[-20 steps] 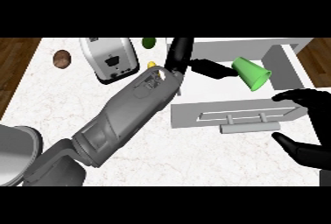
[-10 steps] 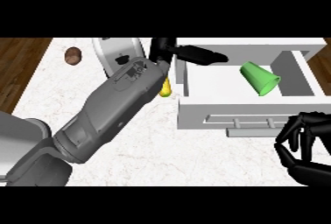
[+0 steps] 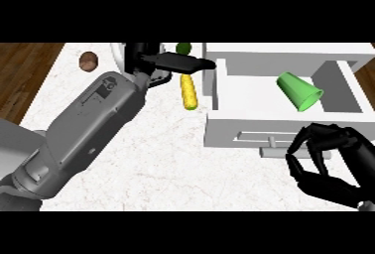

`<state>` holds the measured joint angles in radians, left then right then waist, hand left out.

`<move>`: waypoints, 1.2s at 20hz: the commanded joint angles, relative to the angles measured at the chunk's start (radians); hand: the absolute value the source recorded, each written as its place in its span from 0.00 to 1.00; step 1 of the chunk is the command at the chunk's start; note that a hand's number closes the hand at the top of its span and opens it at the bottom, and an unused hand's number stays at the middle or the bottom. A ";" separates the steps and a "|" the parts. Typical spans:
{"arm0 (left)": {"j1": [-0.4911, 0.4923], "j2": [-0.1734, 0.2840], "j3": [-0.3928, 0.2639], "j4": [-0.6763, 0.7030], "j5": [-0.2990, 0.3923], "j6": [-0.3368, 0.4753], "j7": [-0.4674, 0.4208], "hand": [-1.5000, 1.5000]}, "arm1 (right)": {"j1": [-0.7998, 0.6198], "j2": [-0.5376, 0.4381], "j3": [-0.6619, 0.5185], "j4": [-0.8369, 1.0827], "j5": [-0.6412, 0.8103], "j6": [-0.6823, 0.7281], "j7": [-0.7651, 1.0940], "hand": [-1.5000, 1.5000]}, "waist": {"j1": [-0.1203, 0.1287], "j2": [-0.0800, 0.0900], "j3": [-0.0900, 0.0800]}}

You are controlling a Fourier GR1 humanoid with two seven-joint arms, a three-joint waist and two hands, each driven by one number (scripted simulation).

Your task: Pick up the cup, place it into the drawer and close the drawer

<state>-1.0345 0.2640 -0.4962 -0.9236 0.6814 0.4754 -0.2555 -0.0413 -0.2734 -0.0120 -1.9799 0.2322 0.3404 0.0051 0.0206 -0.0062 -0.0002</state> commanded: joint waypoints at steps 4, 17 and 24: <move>0.219 0.131 0.026 -0.246 0.013 -0.054 0.030 0.00 | -0.112 0.003 0.103 0.199 0.262 -0.097 -0.073 1.00 | 0.024 0.002 0.000; 0.440 0.265 0.135 -0.419 0.037 -0.148 0.021 0.00 | -0.338 0.031 0.263 0.801 0.687 -0.359 -0.227 1.00 | 0.026 0.012 0.002; 0.580 0.294 0.198 -0.461 0.019 -0.215 -0.027 0.00 | -0.582 0.114 0.167 1.232 0.691 -0.480 -0.331 1.00 | 0.014 0.014 0.001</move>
<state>-0.5290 0.5606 -0.3201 -1.3564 0.7199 0.2765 -0.2455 -0.5200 -0.2073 0.1818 -0.9646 0.9025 -0.0709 -0.2720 0.0394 0.0042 -0.0003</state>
